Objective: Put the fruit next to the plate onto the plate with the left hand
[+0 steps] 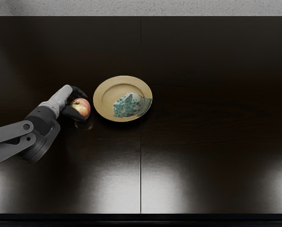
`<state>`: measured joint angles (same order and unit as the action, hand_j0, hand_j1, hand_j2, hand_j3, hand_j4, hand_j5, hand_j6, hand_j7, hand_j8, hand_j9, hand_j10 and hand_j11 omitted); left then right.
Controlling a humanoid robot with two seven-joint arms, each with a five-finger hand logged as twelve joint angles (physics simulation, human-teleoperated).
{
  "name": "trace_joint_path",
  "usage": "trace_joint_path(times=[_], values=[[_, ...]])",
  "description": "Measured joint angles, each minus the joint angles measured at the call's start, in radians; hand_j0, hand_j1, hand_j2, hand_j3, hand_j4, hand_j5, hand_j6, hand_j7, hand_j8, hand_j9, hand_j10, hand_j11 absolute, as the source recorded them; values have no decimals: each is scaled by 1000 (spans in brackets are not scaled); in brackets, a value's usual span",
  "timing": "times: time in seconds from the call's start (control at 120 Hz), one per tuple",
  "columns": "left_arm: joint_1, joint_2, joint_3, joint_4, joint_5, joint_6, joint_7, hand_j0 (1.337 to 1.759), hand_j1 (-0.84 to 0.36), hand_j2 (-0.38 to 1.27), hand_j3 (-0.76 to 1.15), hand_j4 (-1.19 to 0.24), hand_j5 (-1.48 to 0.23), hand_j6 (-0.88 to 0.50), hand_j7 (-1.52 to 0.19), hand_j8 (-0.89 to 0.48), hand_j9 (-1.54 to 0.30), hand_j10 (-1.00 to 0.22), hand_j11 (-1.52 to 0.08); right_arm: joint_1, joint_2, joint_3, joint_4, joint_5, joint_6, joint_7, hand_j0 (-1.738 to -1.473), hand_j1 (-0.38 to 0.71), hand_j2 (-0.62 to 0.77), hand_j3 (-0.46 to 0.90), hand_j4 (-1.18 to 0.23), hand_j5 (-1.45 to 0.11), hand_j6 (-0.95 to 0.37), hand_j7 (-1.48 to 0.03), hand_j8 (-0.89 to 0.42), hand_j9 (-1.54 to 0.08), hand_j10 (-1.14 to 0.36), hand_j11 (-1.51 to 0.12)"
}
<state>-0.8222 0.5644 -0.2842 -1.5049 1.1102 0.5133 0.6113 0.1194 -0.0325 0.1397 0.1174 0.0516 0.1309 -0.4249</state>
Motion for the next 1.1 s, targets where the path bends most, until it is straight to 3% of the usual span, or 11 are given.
trace_joint_path(times=[0.175, 0.325, 0.65, 1.1], values=[[0, 3, 0, 0, 0, 0, 0, 1657, -219, 460, 0, -606, -754, -461, -764, -430, -778, -594, -777, 1, 0, 0, 0, 0, 0, 0, -1658, -349, 0, 0, 0, 0, 0, 0, 0, 0, 0, 0], [0, 1, 0, 0, 0, -1, 0, 1656, -216, 435, 0, -646, -812, -438, -827, -406, -841, -596, -839, 2, -1, 0, 0, 1, 0, 0, -1658, -349, 0, 0, 0, 0, 0, 0, 0, 0, 0, 0], [-4, 10, 0, -5, -11, -4, 0, 1652, -240, 480, 0, -571, -978, -340, -961, -335, -976, -518, -974, 5, -1, 0, 0, 0, 0, 0, -1658, -349, 0, 0, 0, 0, 0, 0, 0, 0, 0, 0], [-93, 28, -4, -15, -28, -13, 0, 1653, -251, 496, 0, -548, -1111, -297, -1077, -301, -1025, -512, -1028, 22, 2, 0, 1, -1, 0, 0, -1658, -349, 0, 0, 0, 0, 0, 0, 0, 0, 0, 0]])
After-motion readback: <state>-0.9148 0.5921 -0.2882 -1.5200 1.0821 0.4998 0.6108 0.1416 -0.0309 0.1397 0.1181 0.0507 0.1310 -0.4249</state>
